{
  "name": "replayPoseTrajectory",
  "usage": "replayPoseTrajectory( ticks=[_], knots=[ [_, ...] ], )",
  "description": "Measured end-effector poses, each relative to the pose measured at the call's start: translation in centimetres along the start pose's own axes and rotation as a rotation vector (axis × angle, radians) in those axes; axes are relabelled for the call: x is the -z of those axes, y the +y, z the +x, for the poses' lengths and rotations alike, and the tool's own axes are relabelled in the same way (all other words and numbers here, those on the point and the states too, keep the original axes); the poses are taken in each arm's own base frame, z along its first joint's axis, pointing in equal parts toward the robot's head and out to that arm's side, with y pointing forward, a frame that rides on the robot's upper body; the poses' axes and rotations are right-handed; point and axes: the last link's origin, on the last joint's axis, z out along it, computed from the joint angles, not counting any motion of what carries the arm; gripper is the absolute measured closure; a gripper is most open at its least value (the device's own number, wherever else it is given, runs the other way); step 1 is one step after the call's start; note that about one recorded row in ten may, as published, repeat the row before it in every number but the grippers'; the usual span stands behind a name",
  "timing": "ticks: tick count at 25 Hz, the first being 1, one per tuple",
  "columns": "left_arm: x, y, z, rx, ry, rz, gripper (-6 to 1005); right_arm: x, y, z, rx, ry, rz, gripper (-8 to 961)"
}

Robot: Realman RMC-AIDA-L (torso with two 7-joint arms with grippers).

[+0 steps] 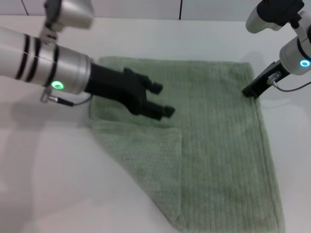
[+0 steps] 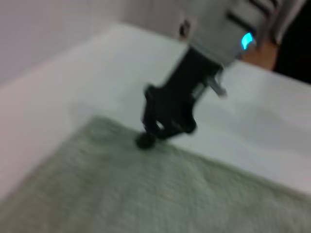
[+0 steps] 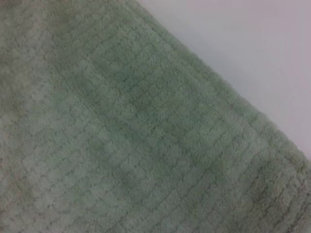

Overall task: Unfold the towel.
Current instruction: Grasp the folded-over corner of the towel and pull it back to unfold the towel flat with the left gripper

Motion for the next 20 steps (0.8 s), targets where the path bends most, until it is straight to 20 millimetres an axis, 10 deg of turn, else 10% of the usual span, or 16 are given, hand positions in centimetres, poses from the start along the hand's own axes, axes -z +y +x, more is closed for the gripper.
replayPoseTrajectory(
  ticks=[20],
  knots=[
    [-4.8,1.1,-1.0,-0.04,-0.18,0.005,242,0.0,-0.1,0.0,0.007,0.004,0.007,954]
  ],
)
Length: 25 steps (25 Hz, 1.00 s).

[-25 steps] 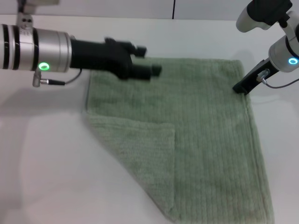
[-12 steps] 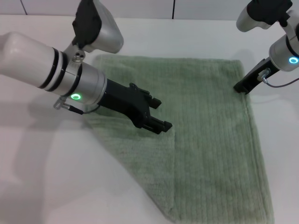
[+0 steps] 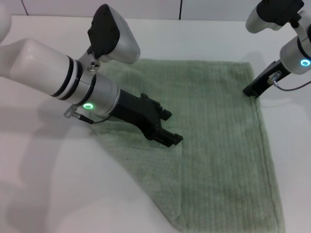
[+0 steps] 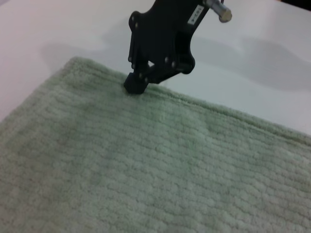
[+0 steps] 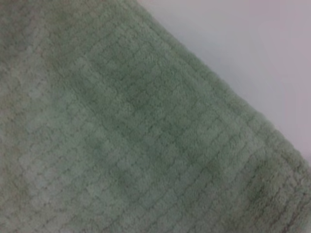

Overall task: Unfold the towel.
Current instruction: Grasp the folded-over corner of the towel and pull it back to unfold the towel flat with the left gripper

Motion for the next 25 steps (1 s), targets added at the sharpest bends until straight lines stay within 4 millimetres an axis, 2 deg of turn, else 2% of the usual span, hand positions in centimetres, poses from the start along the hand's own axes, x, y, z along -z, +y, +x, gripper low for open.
replayPoseTrajectory(
  ticks=[10,17,25],
  knots=[
    [-0.6,0.1,-0.1,0.002,-0.018,0.003,242,0.0,0.0,-0.1,0.002,0.001,0.0,954],
    [-1.8,0.5,-0.2,-0.012,-0.027,0.006,243,0.0,0.0,-0.1,0.001,0.0,-0.001,954],
    [-1.9,0.4,-0.1,-0.006,-0.014,0.018,246,0.0,0.0,-0.1,0.002,0.001,0.0,954]
  ],
)
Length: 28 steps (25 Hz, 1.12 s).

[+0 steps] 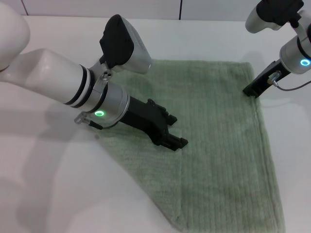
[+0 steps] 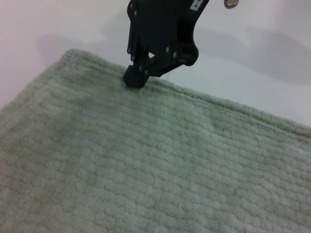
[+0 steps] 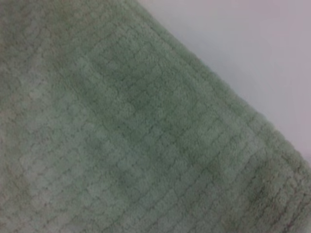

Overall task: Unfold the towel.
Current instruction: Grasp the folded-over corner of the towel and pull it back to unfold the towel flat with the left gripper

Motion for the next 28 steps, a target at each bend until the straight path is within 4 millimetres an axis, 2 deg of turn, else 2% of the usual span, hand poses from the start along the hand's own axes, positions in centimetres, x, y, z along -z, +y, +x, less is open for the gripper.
replayPoseTrajectory(
  ticks=[3,6,12,18,23,28],
  knots=[
    [-0.19,0.14,-0.12,0.001,-0.006,-0.003,247,0.0,0.0,0.0,0.0,0.0,0.0,954],
    [-0.28,0.22,-0.07,0.001,-0.01,-0.006,326,0.0,0.0,0.0,0.0,0.0,0.0,954],
    [-0.4,0.35,-0.09,-0.003,-0.018,-0.01,567,-0.03,0.0,0.1,-0.002,0.001,-0.001,954],
    [-0.43,0.31,-0.08,-0.003,-0.016,-0.006,732,-0.05,0.0,0.15,-0.003,0.002,-0.001,954],
    [-0.4,0.35,-0.04,-0.001,-0.013,-0.01,911,-0.05,-0.02,0.14,-0.003,0.001,0.0,954],
    [-0.14,0.47,-0.09,0.003,-0.016,-0.029,930,-0.05,-0.05,0.11,-0.003,-0.001,0.002,954]
  ],
)
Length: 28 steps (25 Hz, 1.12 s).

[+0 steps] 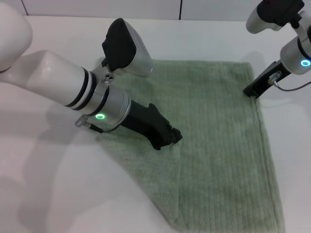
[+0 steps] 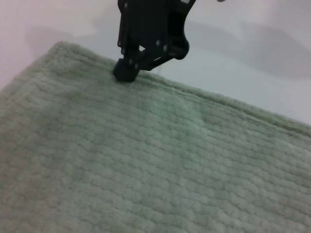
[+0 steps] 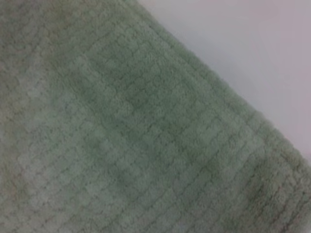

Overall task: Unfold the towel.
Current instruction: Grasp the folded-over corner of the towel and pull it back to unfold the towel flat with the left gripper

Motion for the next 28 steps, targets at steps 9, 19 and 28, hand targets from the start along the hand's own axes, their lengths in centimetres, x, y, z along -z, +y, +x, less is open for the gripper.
replayPoseTrajectory(
  ticks=[9,19,28],
  knots=[
    [2.3,-0.1,0.0,0.013,-0.004,-0.062,954,0.0,-0.1,0.1,-0.002,-0.001,0.002,954],
    [7.8,-0.2,-0.7,0.057,-0.028,-0.181,967,0.0,-0.1,0.1,-0.002,-0.002,0.005,954],
    [8.7,0.6,-1.8,0.115,-0.141,-0.246,966,0.0,-0.3,0.2,0.008,0.006,0.017,954]
  ],
)
